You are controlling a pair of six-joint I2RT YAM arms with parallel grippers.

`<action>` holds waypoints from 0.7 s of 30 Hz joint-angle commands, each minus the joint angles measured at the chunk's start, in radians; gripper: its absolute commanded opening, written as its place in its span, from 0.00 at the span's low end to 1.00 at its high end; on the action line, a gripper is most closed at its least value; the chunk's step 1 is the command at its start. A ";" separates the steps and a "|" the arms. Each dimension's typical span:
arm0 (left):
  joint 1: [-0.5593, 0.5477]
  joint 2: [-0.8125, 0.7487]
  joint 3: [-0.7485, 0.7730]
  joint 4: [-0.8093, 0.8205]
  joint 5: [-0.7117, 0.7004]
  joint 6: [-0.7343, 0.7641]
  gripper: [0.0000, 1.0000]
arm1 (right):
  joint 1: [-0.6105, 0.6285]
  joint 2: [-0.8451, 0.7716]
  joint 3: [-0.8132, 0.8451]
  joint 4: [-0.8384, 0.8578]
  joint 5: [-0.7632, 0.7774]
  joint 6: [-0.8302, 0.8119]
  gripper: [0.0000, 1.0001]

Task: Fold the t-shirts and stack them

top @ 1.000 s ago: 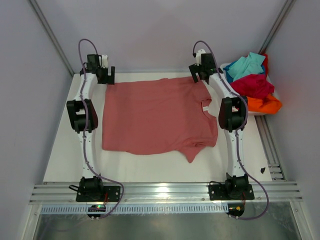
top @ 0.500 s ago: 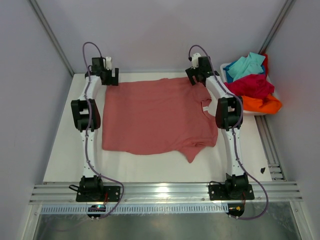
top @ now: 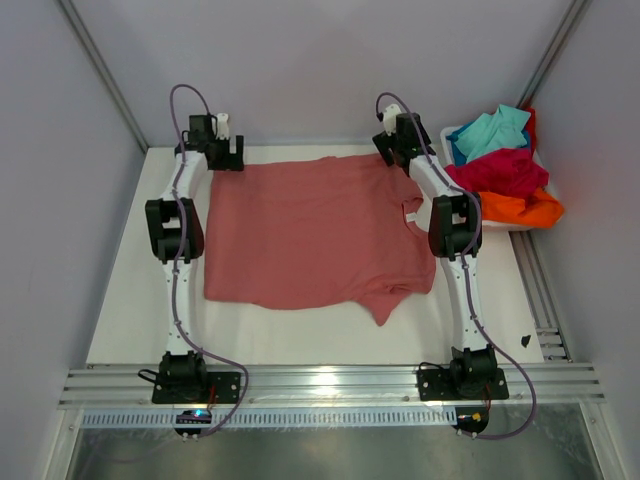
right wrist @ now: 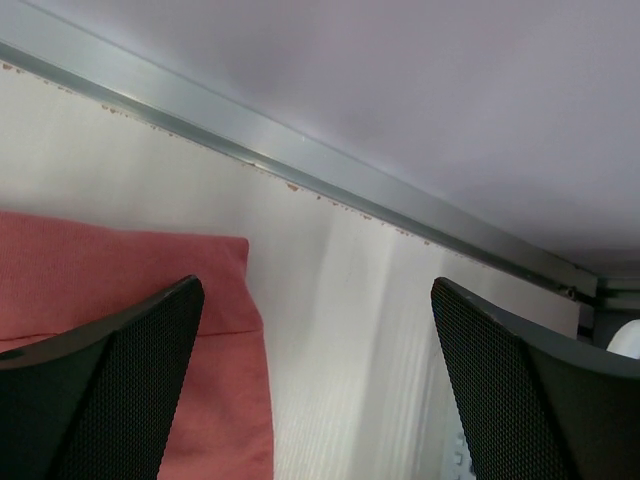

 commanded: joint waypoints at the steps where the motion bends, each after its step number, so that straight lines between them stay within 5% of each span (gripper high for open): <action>1: -0.002 0.009 0.043 0.056 -0.013 -0.016 0.98 | 0.004 0.003 0.038 0.114 0.016 -0.050 0.99; 9: -0.001 -0.001 0.033 0.028 -0.077 -0.043 0.98 | 0.006 -0.008 0.089 -0.003 -0.048 -0.031 0.99; 21: -0.002 -0.055 -0.009 -0.045 -0.071 -0.028 0.98 | 0.006 -0.126 0.024 -0.221 -0.375 0.070 0.99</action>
